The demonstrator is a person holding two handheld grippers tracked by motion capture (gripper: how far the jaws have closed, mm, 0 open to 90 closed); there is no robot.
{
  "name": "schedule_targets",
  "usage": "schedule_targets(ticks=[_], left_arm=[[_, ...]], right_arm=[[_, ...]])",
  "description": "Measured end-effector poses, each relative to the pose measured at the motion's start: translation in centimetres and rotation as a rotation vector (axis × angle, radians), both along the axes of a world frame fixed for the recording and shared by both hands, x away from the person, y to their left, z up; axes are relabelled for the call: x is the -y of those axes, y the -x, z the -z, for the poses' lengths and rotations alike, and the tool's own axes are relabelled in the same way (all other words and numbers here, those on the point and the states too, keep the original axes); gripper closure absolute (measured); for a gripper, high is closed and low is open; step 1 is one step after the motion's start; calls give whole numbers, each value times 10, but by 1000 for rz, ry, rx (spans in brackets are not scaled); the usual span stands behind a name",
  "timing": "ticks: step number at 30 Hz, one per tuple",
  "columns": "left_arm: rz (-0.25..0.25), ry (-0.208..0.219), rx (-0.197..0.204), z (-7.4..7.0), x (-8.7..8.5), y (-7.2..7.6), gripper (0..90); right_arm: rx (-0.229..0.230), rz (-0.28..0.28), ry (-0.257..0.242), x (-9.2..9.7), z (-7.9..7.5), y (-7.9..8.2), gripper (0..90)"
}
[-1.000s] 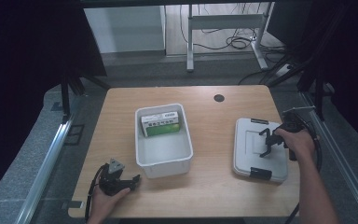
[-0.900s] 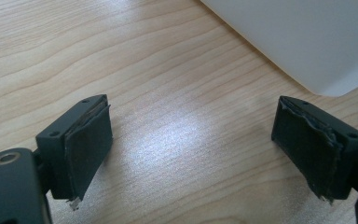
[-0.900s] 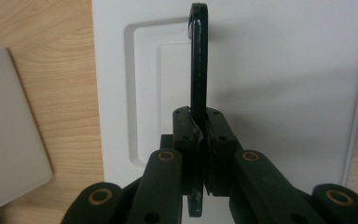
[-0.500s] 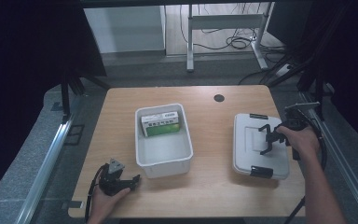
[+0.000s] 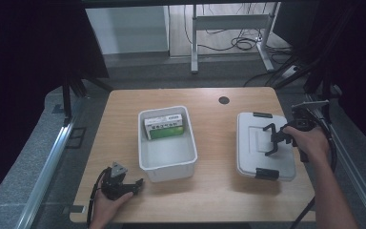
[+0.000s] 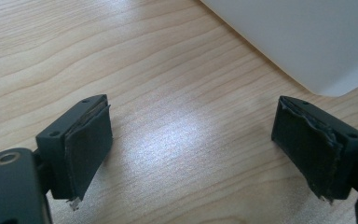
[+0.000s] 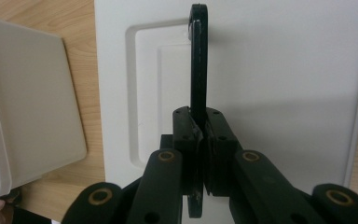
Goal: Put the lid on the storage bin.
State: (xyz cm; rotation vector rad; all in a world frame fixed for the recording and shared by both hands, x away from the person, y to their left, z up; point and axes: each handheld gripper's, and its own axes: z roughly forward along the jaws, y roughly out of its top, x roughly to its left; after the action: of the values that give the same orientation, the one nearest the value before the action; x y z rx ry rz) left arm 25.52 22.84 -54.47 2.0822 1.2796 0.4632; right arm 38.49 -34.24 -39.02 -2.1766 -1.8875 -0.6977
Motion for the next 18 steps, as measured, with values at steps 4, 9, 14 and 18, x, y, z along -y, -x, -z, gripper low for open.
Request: schedule_targets(ticks=[4,9,14,18], left_arm=[[0,0,0,0,0,0,121],[0,0,0,0,0,0,121],[0,-1,0,0,0,0,121],[0,0,0,0,0,0,121]], right_arm=[[12,-19,-8,-4,-3,0,854],[23,-30,-10,-8,-8,1,854],[33,-43,-10,-13,-12,2,854],[36,-48,-16,-15,-15,2,854]])
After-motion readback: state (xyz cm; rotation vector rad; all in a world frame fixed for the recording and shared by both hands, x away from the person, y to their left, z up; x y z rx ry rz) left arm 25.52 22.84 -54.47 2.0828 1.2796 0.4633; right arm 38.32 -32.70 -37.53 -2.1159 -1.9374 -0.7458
